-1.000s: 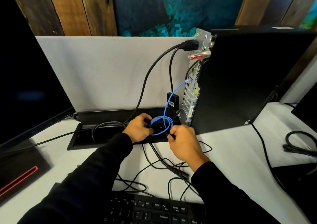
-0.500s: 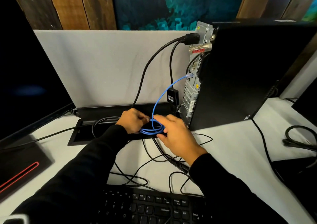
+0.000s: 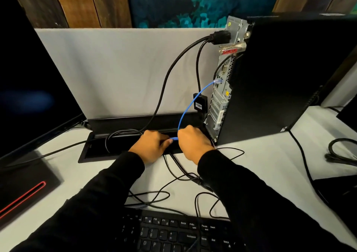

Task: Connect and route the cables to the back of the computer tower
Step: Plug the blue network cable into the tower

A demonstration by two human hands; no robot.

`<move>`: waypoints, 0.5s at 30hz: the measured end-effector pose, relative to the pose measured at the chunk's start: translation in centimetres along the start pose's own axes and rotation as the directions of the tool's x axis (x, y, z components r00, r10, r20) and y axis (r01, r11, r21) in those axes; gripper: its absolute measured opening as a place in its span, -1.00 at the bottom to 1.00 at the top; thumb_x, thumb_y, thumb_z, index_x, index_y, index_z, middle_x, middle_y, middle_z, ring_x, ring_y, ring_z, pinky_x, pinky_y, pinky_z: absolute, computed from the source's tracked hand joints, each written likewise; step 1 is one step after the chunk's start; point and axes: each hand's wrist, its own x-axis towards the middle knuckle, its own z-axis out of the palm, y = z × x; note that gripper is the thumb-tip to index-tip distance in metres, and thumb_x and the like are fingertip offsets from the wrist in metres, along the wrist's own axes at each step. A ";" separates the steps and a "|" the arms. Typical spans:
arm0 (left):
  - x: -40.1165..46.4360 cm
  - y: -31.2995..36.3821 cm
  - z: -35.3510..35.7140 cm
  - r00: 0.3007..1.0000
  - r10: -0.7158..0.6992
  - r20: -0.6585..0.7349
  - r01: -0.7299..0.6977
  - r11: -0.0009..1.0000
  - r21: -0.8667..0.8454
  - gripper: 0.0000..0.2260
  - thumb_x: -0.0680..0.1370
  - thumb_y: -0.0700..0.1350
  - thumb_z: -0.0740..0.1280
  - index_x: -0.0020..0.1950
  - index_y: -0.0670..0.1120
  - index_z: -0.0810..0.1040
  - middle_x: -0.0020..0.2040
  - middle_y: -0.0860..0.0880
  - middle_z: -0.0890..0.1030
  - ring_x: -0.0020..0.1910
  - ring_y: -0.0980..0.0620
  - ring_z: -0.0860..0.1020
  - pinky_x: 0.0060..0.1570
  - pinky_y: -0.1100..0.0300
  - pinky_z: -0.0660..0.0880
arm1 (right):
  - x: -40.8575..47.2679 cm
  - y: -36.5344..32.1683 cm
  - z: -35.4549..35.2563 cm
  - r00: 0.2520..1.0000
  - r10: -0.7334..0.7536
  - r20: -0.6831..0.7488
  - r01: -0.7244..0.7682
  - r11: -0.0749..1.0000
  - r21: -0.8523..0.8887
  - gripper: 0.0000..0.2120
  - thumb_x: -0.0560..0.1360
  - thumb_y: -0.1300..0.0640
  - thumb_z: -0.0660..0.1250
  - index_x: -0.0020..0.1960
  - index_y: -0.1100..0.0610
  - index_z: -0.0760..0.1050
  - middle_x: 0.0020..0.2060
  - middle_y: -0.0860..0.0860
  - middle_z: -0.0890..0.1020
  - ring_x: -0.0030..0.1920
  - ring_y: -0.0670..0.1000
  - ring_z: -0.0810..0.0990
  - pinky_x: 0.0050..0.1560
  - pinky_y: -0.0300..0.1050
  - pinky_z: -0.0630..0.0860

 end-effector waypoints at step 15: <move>5.6 2.4 1.4 0.861 -0.435 0.262 0.431 0.899 0.079 -0.67 0.53 0.04 0.46 0.14 -0.18 0.66 0.11 -0.16 0.66 0.17 -0.14 0.58 0.15 0.09 0.53 | -0.1 -0.1 1.4 0.947 0.312 -0.073 -0.261 0.884 0.387 -0.88 0.55 0.23 0.40 0.07 0.22 0.58 0.06 0.18 0.60 0.03 0.25 0.65 -0.07 0.01 0.59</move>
